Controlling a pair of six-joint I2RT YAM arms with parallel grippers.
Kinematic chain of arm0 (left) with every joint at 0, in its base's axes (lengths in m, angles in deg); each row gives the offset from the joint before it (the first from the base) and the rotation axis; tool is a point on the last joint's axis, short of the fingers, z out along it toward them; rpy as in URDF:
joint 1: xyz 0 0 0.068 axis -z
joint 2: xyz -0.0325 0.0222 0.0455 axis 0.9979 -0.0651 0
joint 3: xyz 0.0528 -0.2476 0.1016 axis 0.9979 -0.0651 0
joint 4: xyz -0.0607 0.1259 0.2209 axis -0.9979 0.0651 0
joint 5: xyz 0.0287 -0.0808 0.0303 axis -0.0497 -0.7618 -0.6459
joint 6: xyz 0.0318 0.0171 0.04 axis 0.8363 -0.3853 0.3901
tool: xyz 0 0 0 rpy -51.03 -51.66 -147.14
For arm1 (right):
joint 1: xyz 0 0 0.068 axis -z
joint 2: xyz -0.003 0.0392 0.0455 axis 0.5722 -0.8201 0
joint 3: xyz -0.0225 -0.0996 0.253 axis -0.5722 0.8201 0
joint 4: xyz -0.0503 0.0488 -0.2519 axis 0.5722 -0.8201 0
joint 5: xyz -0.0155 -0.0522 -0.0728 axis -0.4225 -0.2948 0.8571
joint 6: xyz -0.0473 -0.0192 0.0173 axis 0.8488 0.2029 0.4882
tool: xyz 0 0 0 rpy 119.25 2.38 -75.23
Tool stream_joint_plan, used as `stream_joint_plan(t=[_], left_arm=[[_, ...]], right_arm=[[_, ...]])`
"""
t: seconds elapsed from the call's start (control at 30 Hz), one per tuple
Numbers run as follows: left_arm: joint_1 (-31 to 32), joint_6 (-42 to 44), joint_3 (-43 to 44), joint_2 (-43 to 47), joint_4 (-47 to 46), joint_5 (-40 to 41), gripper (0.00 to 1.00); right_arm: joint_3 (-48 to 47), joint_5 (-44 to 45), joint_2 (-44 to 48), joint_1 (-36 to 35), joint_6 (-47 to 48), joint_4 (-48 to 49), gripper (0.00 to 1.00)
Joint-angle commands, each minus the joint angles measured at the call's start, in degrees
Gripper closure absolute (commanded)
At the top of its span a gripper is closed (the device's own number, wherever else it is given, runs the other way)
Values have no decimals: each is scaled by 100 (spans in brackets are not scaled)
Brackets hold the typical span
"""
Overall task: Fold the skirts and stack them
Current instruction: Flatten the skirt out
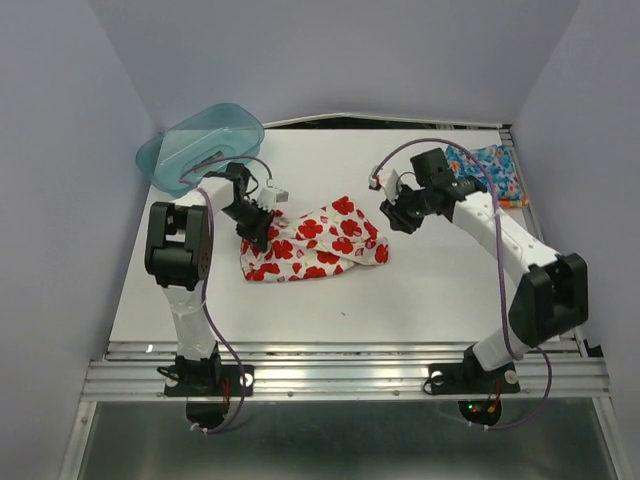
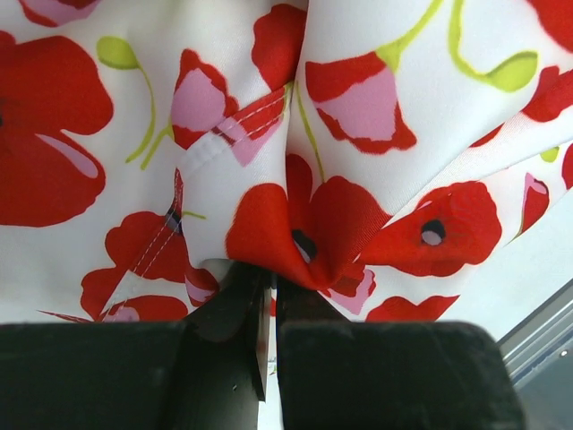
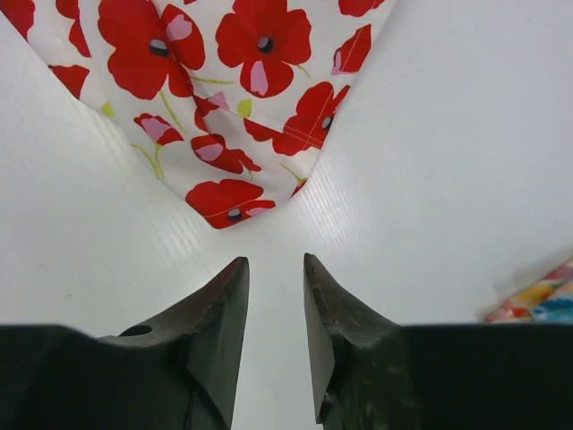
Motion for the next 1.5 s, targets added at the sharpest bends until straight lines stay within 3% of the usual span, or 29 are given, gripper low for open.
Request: stream_joint_plan(t=[0.0, 0.13, 0.2, 0.23, 0.43, 0.67, 1.0, 1.2, 1.47], left_arm=[[-5, -258, 55, -194, -29, -126, 100], [-5, -293, 19, -211, 6, -92, 100], [-5, -293, 11, -202, 15, -83, 100], [-5, -293, -16, -185, 6, -65, 100], [-5, -363, -16, -141, -11, -118, 100], [-5, -311, 11, -44, 32, -30, 100], [-14, -311, -60, -27, -3, -56, 100], [-23, -311, 107, -79, 94, -21, 100], [-32, -284, 81, 0, 147, 40, 100]], right_arm=[[1269, 990, 995, -634, -782, 1581, 66], [2614, 1993, 1462, -1487, -1161, 2643, 59], [2757, 2214, 1454, -1663, -1293, 2909, 55], [2810, 2554, 1341, -1664, -1389, 3084, 47], [3204, 2873, 892, -1716, -1496, 4104, 39], [3697, 2856, 715, -1717, -1618, 4887, 39], [3970, 3102, 1172, -1979, -2040, 4896, 37], [4199, 3304, 866, -2279, -2155, 5431, 37], [4752, 4841, 57, -2446, -1444, 7151, 43]])
